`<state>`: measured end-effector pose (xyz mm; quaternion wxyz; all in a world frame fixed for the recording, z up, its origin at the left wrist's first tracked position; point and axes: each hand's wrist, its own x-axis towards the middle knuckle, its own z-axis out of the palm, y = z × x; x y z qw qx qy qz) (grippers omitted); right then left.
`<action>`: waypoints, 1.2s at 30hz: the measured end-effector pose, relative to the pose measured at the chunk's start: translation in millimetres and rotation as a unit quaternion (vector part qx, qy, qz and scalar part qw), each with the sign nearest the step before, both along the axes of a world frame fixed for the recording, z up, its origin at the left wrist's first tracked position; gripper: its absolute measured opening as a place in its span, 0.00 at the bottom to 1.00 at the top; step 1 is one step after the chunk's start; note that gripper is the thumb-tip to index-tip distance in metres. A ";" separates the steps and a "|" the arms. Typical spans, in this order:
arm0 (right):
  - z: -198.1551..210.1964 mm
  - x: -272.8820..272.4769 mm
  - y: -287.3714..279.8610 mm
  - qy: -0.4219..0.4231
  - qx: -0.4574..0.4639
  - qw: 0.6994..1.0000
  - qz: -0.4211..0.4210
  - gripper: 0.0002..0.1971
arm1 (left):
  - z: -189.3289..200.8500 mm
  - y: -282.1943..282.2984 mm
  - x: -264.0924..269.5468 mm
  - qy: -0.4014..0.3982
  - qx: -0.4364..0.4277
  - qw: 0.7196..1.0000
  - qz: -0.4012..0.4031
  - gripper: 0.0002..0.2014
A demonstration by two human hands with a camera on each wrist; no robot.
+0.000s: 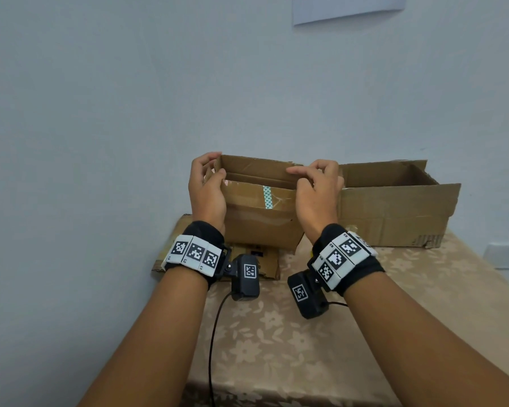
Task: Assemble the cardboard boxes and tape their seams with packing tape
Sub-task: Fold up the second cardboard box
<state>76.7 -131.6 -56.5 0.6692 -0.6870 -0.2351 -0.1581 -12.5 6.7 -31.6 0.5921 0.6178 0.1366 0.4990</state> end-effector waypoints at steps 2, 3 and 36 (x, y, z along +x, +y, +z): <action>0.5 0.0 0.0 -0.002 -0.011 1.000 -0.004 0.23 | -0.7 0.0 -0.6 -0.001 0.022 1.000 0.006 0.18; 0.8 0.0 -0.1 -0.003 -0.016 1.000 -0.008 0.24 | -1.2 0.4 -0.6 -0.002 0.034 0.999 0.009 0.18; -0.9 12.6 -4.2 0.016 -0.106 0.992 0.071 0.23 | -7.0 8.5 3.1 0.023 0.150 0.988 0.008 0.19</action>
